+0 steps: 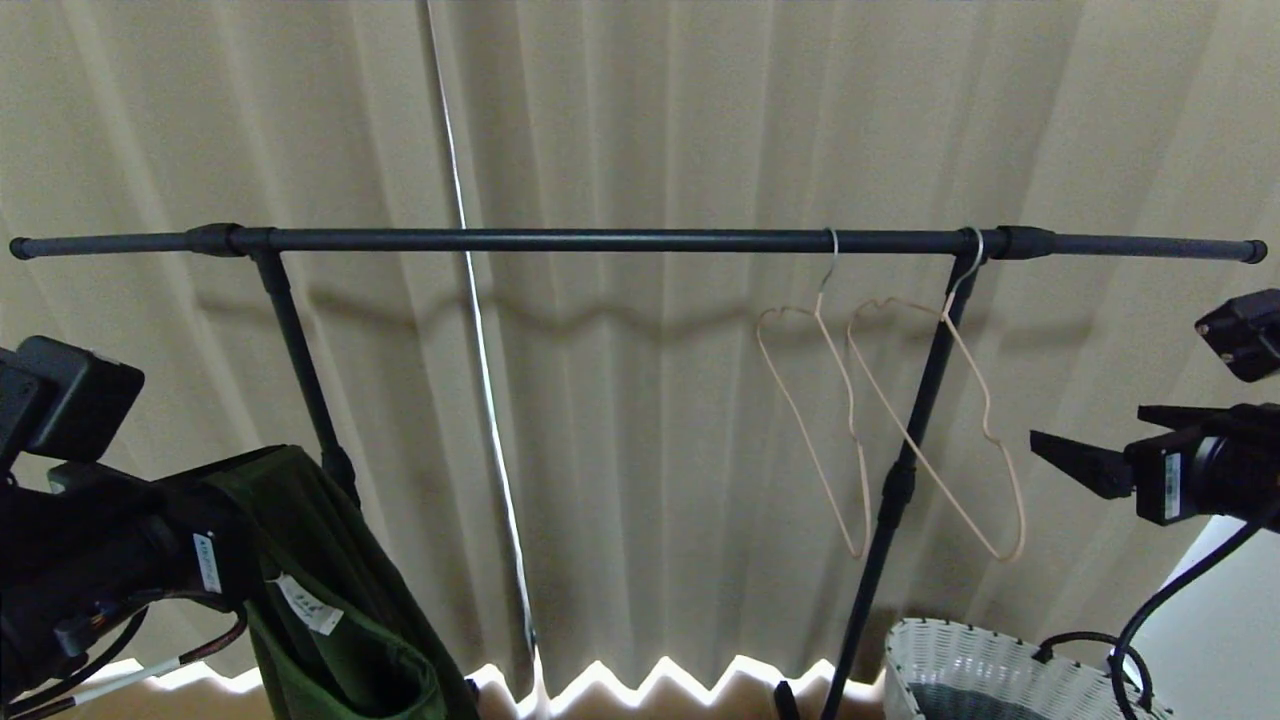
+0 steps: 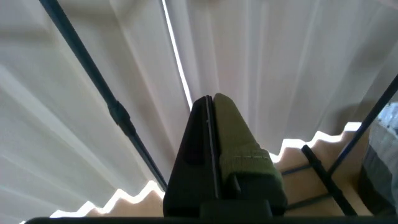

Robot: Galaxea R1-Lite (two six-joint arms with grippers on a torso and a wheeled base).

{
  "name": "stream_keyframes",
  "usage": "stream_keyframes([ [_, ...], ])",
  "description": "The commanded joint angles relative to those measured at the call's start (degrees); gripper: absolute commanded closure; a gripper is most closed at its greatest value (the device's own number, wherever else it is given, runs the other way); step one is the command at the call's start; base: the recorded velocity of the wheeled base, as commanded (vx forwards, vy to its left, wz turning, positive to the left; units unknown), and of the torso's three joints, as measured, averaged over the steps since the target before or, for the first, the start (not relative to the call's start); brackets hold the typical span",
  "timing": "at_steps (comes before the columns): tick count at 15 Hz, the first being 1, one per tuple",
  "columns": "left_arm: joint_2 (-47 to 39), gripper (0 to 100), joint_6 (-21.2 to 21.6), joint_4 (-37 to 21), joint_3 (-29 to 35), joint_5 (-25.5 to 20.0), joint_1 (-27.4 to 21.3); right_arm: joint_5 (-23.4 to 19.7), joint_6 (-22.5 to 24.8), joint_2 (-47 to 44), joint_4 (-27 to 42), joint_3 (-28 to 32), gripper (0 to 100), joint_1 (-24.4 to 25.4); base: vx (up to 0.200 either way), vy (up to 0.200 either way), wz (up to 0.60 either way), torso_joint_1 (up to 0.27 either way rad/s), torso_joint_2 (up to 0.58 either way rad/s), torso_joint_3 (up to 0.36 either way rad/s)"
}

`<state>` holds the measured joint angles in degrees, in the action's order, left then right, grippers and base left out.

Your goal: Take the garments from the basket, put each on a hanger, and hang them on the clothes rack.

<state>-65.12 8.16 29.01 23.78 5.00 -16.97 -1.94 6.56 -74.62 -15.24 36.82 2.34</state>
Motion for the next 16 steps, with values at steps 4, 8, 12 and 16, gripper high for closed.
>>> stream_keyframes([
  [4,-0.80,100,-3.67,1.57,-0.49,0.01,0.80,10.20,-2.78,-9.49,0.03,6.51,0,7.59,0.000,0.000,0.00,0.000,0.00,0.000],
  [8,-3.96,100,-3.85,2.28,2.50,-1.39,1.59,11.52,-6.03,-12.22,0.30,9.33,0,9.09,0.000,0.000,0.00,0.000,0.00,0.000],
  [12,-8.27,100,-3.59,6.23,3.73,-3.33,1.68,11.61,-6.21,-13.89,0.38,9.59,0,8.56,0.000,0.000,0.00,0.000,0.00,0.000],
  [16,-8.44,100,-3.67,7.37,3.11,-3.33,1.50,11.61,-8.40,-17.23,0.21,10.38,0,7.85,0.000,0.000,0.00,0.000,0.00,0.000],
])
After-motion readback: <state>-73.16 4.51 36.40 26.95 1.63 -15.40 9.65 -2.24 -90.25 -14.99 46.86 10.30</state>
